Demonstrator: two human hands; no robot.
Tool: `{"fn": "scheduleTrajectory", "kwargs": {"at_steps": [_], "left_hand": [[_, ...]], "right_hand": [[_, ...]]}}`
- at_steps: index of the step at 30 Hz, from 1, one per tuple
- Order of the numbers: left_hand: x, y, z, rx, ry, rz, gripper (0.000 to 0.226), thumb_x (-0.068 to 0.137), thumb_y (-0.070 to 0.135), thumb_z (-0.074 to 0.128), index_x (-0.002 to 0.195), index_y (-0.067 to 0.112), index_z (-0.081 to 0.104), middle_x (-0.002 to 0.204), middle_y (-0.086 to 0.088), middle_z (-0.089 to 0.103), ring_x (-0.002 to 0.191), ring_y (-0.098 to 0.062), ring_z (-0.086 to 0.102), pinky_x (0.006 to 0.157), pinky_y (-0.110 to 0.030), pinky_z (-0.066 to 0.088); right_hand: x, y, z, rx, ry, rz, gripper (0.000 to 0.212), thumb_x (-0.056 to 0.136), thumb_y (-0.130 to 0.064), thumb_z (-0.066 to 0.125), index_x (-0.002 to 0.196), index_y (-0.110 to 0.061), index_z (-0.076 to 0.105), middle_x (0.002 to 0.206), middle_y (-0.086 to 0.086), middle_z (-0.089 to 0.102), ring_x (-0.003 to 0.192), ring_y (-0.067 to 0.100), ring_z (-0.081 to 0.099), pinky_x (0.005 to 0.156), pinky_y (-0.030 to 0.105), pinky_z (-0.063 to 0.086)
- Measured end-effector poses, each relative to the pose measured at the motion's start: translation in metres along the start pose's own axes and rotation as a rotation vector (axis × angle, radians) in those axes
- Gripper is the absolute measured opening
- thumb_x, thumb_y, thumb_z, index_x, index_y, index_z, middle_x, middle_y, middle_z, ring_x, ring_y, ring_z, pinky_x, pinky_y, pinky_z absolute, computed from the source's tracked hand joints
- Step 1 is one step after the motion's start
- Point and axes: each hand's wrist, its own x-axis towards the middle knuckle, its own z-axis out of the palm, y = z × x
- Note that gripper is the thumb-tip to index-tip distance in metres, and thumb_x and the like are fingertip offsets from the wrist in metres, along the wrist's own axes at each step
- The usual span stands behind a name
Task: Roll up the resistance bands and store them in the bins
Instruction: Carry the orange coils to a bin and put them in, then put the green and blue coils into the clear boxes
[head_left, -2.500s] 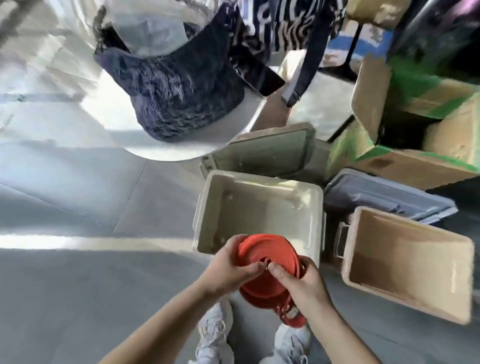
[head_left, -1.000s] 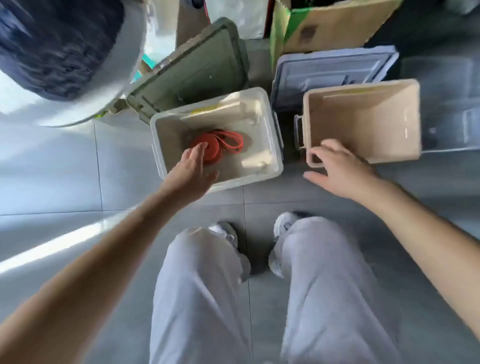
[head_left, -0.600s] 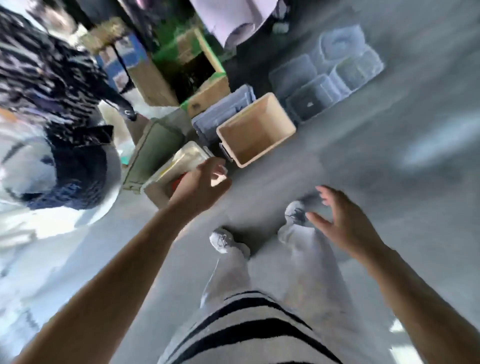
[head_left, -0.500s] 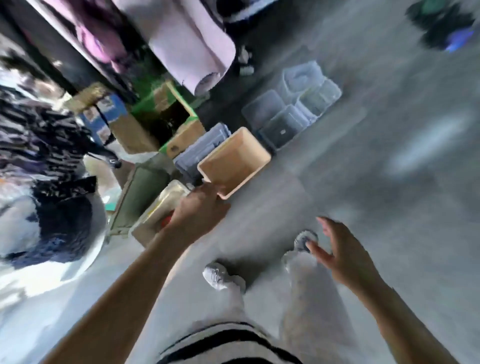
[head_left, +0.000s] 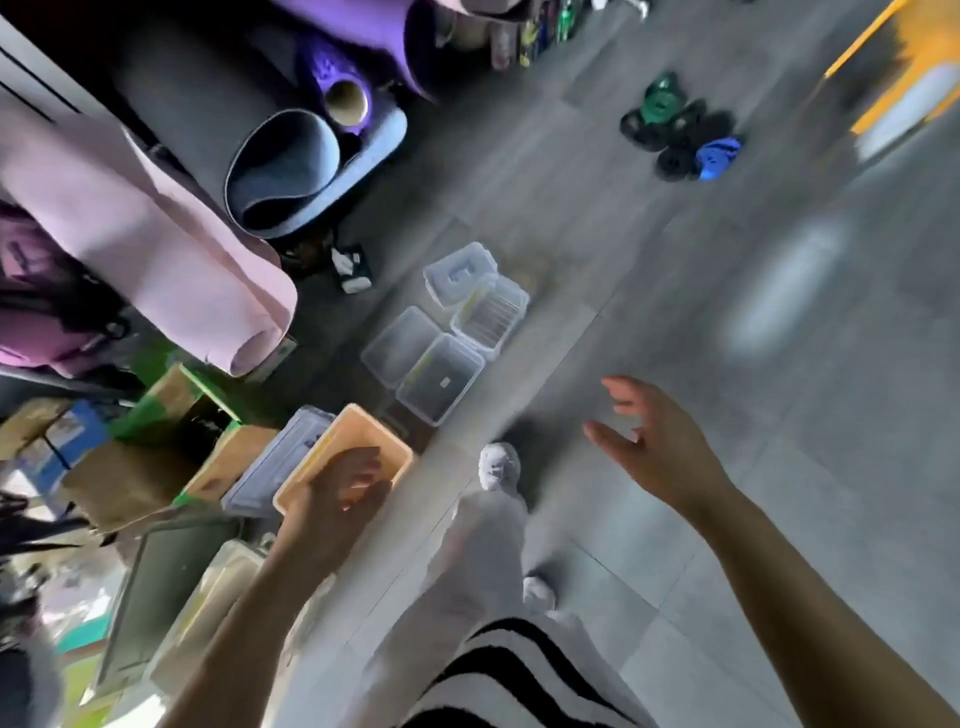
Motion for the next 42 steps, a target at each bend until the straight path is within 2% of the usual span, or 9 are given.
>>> {"fn": "scheduleTrajectory", "kwargs": {"at_steps": [6, 9, 14, 16, 19, 27, 32, 39, 42], "left_hand": [[0.168, 0.126, 0.02, -0.157, -0.093, 0.034, 0.034, 0.083, 0.002, 0.066, 0.1, 0.029, 0.056, 0.1, 0.012, 0.066, 0.081, 0.01, 0.061, 0.071, -0.005, 0.045], [0.264, 0.227, 0.031, -0.187, -0.138, 0.153, 0.03, 0.078, 0.019, 0.071, 0.095, 0.037, 0.056, 0.086, 0.026, 0.066, 0.08, 0.009, 0.061, 0.073, -0.004, 0.044], [0.387, 0.395, 0.068, -0.137, -0.178, 0.353, 0.03, 0.084, 0.013, 0.068, 0.103, 0.033, 0.054, 0.095, 0.016, 0.062, 0.085, 0.007, 0.06, 0.078, -0.004, 0.043], [0.427, 0.438, 0.091, -0.16, -0.167, 0.351, 0.029, 0.085, 0.01, 0.066, 0.104, 0.03, 0.056, 0.094, 0.014, 0.063, 0.086, 0.004, 0.06, 0.08, -0.006, 0.043], [0.478, 0.475, 0.138, -0.217, -0.136, 0.267, 0.031, 0.083, 0.007, 0.068, 0.099, 0.032, 0.057, 0.091, 0.011, 0.065, 0.077, 0.007, 0.06, 0.08, -0.014, 0.046], [0.561, 0.547, 0.221, -0.138, -0.182, -0.051, 0.026, 0.086, 0.009, 0.065, 0.109, 0.02, 0.058, 0.097, 0.002, 0.066, 0.084, 0.004, 0.061, 0.076, -0.004, 0.041], [0.679, 0.616, 0.255, -0.184, -0.057, -0.141, 0.028, 0.086, 0.008, 0.064, 0.113, 0.011, 0.059, 0.096, -0.003, 0.064, 0.091, -0.022, 0.062, 0.08, -0.024, 0.041], [0.854, 0.755, 0.273, -0.255, 0.058, -0.117, 0.03, 0.088, 0.015, 0.063, 0.117, 0.013, 0.057, 0.101, -0.001, 0.061, 0.09, -0.02, 0.061, 0.077, -0.03, 0.047], [0.89, 0.782, 0.288, -0.268, 0.108, -0.2, 0.031, 0.088, 0.019, 0.063, 0.118, 0.016, 0.057, 0.1, 0.003, 0.062, 0.091, -0.016, 0.061, 0.076, -0.029, 0.047]], "right_hand": [[0.088, 0.015, -0.086, -0.006, 0.053, 0.092, 0.058, 0.083, -0.04, 0.066, 0.134, -0.022, 0.046, 0.131, 0.002, 0.052, 0.111, 0.015, 0.056, 0.09, 0.037, 0.051], [0.123, 0.028, -0.133, 0.057, 0.092, 0.189, 0.056, 0.083, -0.037, 0.068, 0.133, -0.024, 0.047, 0.129, -0.002, 0.052, 0.109, 0.011, 0.055, 0.09, 0.033, 0.05], [0.204, 0.059, -0.234, 0.136, 0.188, 0.25, 0.039, 0.082, -0.031, 0.07, 0.11, -0.047, 0.047, 0.107, -0.014, 0.055, 0.101, 0.01, 0.056, 0.087, 0.031, 0.049], [0.252, 0.077, -0.275, 0.149, 0.202, 0.252, 0.038, 0.082, -0.029, 0.07, 0.108, -0.044, 0.048, 0.107, -0.012, 0.056, 0.099, 0.009, 0.056, 0.086, 0.031, 0.049], [0.344, 0.112, -0.346, 0.126, 0.203, 0.247, 0.049, 0.082, -0.032, 0.07, 0.127, -0.025, 0.051, 0.12, -0.002, 0.056, 0.1, 0.009, 0.056, 0.087, 0.031, 0.048], [0.577, 0.134, -0.559, 0.053, 0.201, 0.123, 0.047, 0.082, -0.027, 0.071, 0.124, -0.015, 0.054, 0.116, 0.004, 0.06, 0.102, 0.019, 0.06, 0.09, 0.038, 0.048], [0.698, 0.166, -0.617, -0.057, 0.059, 0.08, 0.046, 0.081, -0.025, 0.072, 0.123, -0.015, 0.055, 0.119, 0.005, 0.061, 0.104, 0.021, 0.061, 0.084, 0.03, 0.046], [0.839, 0.203, -0.691, -0.143, -0.145, 0.067, 0.049, 0.081, -0.027, 0.071, 0.125, -0.016, 0.054, 0.114, 0.005, 0.061, 0.105, 0.018, 0.06, 0.084, 0.027, 0.044], [0.907, 0.216, -0.719, -0.16, -0.227, 0.028, 0.046, 0.081, -0.032, 0.071, 0.123, -0.02, 0.055, 0.113, 0.003, 0.064, 0.102, 0.015, 0.063, 0.088, 0.035, 0.05]]}}
